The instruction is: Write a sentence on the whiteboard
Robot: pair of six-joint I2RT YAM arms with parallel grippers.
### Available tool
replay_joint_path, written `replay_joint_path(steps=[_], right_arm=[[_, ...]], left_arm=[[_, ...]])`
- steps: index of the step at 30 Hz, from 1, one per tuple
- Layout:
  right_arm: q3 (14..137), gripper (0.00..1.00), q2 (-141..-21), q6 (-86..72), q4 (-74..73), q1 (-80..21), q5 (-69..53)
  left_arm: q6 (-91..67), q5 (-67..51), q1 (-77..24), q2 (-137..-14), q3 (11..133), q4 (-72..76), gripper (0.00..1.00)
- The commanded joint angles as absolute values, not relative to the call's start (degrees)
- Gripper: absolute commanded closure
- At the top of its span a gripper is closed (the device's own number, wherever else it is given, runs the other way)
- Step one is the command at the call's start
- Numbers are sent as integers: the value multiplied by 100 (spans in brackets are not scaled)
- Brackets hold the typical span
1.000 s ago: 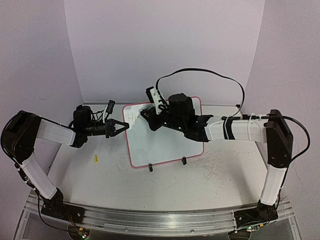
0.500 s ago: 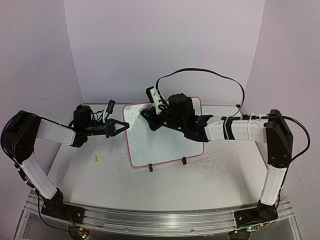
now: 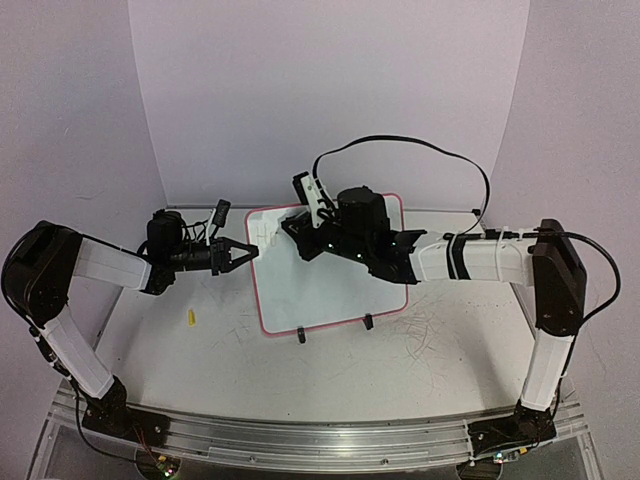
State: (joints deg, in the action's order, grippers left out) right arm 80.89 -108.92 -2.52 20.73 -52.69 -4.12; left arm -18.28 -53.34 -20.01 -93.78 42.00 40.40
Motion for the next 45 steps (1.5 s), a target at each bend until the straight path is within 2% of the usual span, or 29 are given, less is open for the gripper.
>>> replay_joint_path(steps=[1,45], right_arm=[[8068,100,-10594,-315,2368,-5236,-233],[7716,100,-10584,-467,2197,-5220,-68]], left_arm=[[-1417,-5100,-2021,-9231,4360,4040,100],[-1415,-5096,-2021,-9197,4367,4024,100]])
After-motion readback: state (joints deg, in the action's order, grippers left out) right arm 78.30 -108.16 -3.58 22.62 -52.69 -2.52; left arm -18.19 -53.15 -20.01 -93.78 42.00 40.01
